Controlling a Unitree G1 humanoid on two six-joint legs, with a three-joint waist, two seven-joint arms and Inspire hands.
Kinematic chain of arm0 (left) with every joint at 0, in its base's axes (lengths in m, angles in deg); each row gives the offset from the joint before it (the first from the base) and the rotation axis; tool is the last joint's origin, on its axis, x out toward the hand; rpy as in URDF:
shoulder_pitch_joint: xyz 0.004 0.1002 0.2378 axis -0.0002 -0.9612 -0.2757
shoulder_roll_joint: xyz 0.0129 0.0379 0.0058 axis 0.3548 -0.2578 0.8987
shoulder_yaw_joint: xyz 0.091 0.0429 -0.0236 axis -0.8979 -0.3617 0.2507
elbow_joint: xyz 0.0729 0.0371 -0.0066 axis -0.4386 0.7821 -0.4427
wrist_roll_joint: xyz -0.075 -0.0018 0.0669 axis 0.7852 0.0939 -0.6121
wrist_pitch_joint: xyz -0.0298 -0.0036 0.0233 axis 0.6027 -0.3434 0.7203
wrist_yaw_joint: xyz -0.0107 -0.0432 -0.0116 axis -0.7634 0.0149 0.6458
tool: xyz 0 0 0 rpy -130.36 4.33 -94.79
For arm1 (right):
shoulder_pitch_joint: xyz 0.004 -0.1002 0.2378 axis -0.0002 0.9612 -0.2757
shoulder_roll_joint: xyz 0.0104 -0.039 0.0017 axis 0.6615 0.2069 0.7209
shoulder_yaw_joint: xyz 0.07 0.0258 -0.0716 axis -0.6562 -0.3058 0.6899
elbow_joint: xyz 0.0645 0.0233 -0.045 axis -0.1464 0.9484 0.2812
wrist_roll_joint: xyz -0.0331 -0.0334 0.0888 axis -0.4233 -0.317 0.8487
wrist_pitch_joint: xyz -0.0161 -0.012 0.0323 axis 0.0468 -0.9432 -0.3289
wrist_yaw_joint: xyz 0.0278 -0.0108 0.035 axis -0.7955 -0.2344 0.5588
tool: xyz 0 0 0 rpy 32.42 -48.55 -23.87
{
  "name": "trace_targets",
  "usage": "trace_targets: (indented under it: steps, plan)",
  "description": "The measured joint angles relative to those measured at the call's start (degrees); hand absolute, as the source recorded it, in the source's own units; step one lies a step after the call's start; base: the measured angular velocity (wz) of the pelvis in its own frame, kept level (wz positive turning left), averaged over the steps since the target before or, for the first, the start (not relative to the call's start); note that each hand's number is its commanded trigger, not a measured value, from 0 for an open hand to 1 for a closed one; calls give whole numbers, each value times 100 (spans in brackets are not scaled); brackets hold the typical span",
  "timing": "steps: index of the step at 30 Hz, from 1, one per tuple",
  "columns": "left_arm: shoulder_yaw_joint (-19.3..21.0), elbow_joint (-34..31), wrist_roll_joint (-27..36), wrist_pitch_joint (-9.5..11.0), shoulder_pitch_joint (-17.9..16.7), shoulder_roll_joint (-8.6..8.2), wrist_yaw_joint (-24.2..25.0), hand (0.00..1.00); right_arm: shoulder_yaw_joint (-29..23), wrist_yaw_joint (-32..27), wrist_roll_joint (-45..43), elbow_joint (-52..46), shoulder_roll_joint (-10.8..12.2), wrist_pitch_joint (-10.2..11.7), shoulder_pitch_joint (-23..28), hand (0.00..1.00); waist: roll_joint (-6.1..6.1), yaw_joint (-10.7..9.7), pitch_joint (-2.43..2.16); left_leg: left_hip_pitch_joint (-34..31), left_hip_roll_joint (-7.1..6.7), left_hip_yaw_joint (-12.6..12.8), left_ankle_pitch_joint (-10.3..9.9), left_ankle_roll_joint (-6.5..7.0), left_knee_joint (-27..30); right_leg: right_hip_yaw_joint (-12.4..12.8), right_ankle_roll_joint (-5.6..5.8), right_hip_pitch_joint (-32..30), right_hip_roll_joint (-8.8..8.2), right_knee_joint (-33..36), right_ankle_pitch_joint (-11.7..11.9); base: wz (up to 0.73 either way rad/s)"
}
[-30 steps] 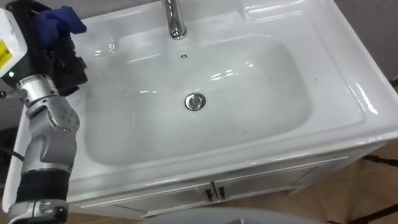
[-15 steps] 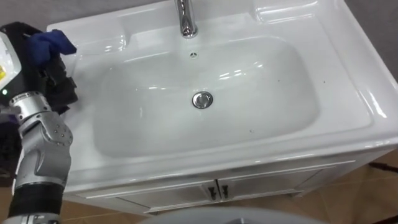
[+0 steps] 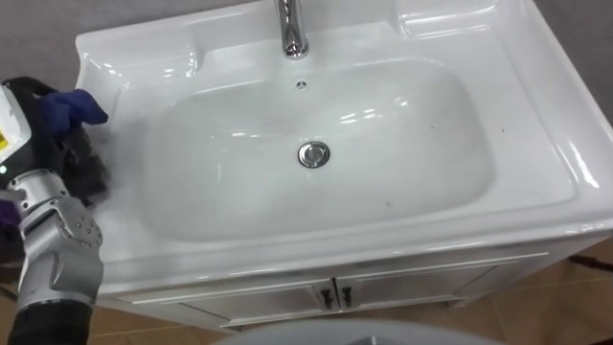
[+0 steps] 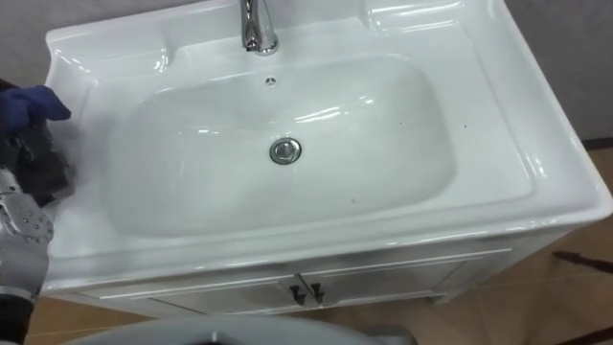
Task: Wipe basin
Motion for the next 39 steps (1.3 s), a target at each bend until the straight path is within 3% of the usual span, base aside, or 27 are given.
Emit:
trace_targets:
  steps: [13, 20, 26, 34, 37, 39]
  plan:
    - [-18, 102, 14, -25, -1, -1, 50, 100, 9, -57, 36, 27, -83, 43, -14, 0, 92, -59, 8, 0, -46, -55, 2, 4, 15, -30, 32, -2, -48, 11, -19, 2]
    - [-55, 13, 14, 266, -4, -1, 41, 100, 22, -39, 32, 79, -84, 87, -21, 0, 9, -124, 56, -5, -46, -44, 2, 4, 13, -19, 35, -9, -48, 2, -22, 0]
    - [-69, -19, 12, 473, -4, -1, 41, 100, 55, 72, 24, 79, -83, 155, -13, 0, -17, -194, 46, -4, -48, -37, 2, 4, 10, -3, 35, -25, -47, -1, -22, -1]
    - [-199, -48, 11, 525, -5, 0, 41, 98, 43, 146, -11, 92, -87, 175, -21, 0, -20, -292, 35, 1, -48, -39, 2, 4, 8, 5, 35, -22, -46, 2, -21, 0]
    - [-256, -47, 11, 557, -5, 0, 41, 6, 44, 201, -11, 97, -87, 175, -20, 0, -26, -302, 33, 2, -49, -39, 2, 4, 8, 9, 35, -22, -46, 3, -21, 0]
    - [-272, -46, 11, 596, -24, 0, 41, 0, 43, 206, -11, 106, -87, 175, -21, 0, -35, -310, 29, 4, -49, -38, 2, 4, 9, 13, 35, -25, -45, 3, -21, 0]
